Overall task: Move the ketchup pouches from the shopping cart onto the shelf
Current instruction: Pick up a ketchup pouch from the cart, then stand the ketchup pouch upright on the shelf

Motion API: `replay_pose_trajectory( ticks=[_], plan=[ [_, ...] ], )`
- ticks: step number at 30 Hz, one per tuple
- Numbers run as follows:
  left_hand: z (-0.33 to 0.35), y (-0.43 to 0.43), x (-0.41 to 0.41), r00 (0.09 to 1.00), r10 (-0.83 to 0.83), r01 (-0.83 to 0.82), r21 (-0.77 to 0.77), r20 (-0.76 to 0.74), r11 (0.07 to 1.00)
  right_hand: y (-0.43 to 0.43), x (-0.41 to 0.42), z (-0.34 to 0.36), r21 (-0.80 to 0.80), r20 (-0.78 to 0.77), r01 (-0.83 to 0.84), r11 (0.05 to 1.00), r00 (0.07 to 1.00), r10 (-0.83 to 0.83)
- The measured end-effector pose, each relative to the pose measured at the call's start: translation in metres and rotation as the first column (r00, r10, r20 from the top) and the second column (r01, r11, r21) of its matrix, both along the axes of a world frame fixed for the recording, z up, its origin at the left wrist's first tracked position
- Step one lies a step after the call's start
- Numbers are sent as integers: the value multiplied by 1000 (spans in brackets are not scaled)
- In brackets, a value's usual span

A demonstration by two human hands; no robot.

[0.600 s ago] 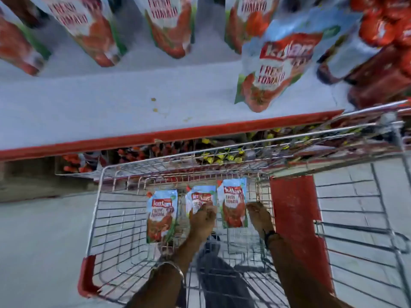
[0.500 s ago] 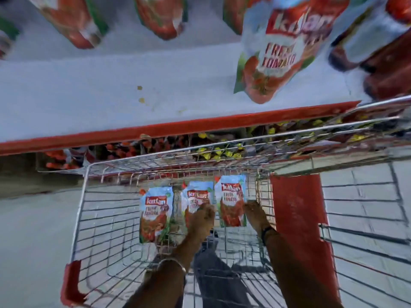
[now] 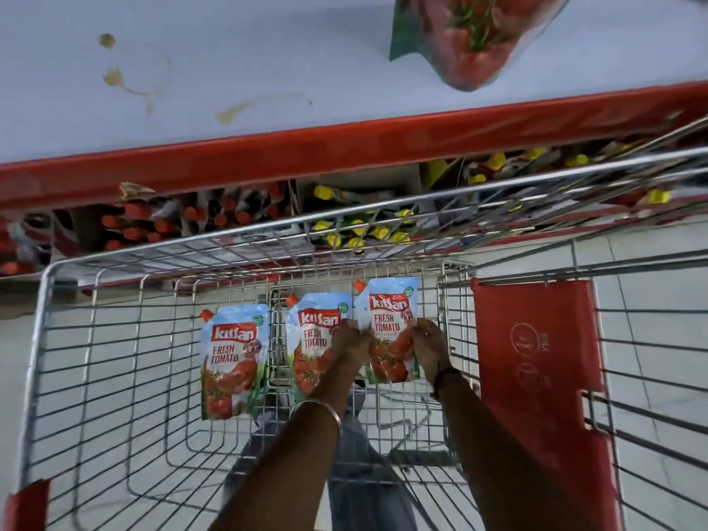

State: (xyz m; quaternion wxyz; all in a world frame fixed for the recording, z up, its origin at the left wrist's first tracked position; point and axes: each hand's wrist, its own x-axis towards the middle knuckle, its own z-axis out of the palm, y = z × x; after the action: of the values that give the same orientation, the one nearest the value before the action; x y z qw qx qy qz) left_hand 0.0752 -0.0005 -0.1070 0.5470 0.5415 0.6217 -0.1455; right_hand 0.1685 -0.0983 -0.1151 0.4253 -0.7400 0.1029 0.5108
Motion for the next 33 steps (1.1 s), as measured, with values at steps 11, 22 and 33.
replay_pose_trajectory(
  ticks=[11,22,33],
  plan=[
    [50,-6,-29,964,233,-232,-23,125,973,-15,-30,57,134,60,109,985,991,-118],
    [242,18,-107,852,269,-356,121,449,927,9,-80,234,421,137,-79,903,990,23],
    [393,67,-130,531,47,-438,227,846,870,68,-76,400,586,483,-323,743,876,0]
  ],
)
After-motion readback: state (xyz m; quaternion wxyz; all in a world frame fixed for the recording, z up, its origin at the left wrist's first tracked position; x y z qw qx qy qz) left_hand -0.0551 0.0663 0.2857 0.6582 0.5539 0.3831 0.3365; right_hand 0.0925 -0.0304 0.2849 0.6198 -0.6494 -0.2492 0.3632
